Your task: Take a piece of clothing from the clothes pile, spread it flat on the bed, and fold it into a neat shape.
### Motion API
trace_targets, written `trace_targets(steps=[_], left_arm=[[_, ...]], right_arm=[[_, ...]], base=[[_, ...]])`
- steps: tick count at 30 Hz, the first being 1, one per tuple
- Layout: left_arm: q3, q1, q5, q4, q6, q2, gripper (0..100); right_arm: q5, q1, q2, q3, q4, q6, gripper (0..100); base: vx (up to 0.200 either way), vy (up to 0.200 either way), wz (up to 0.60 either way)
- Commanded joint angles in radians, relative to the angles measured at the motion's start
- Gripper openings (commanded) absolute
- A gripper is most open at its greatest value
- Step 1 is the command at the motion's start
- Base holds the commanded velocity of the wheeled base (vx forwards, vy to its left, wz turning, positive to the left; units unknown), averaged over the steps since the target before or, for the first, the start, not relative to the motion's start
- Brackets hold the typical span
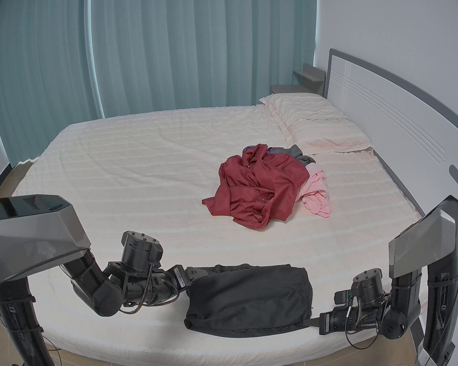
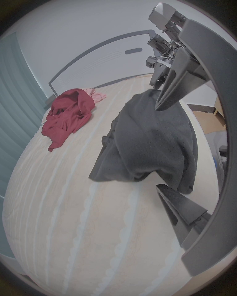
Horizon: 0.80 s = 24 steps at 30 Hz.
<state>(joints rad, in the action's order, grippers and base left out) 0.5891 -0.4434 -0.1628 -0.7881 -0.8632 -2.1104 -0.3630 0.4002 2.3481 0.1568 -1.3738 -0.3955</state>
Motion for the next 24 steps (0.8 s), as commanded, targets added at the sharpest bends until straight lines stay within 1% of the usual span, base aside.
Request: trace_targets(steps=[1,5,8,10,17,18,24], left_arm=[[0.000,-0.003,0.000,0.000,0.000,-0.003,100],[0.000,-0.009,0.002,0.000,0.000,-0.006,100],[0.000,-0.009,0.002,0.000,0.000,-0.005,100],[0.000,-0.009,0.002,0.000,0.000,-0.005,100],[0.005,-0.009,0.002,0.000,-0.008,-0.006,100],[0.006,-0.009,0.002,0.000,-0.008,-0.008,100],[0.015,-0.011,0.002,0.000,-0.048,-0.006,100]], right_arm=[[0.001,-0.006,-0.035,-0.028,0.015,0.003,0],[0.001,-0.006,-0.053,-0.031,0.045,0.012,0],[0.001,-0.017,-0.084,-0.036,0.096,0.044,0],[-0.001,-0.026,-0.095,-0.026,0.130,0.050,0],[0.001,-0.027,-0.096,-0.023,0.134,0.058,0],[0.001,-0.029,-0.096,-0.023,0.134,0.060,100],[-0.001,-0.058,-0.096,-0.025,0.136,0.095,100]], base=[[0.000,0.000,0.00],[0.000,0.000,0.00],[0.000,0.000,0.00],[0.000,0.000,0.00],[0.000,0.000,0.00],[0.000,0.000,0.00],[0.000,0.000,0.00]])
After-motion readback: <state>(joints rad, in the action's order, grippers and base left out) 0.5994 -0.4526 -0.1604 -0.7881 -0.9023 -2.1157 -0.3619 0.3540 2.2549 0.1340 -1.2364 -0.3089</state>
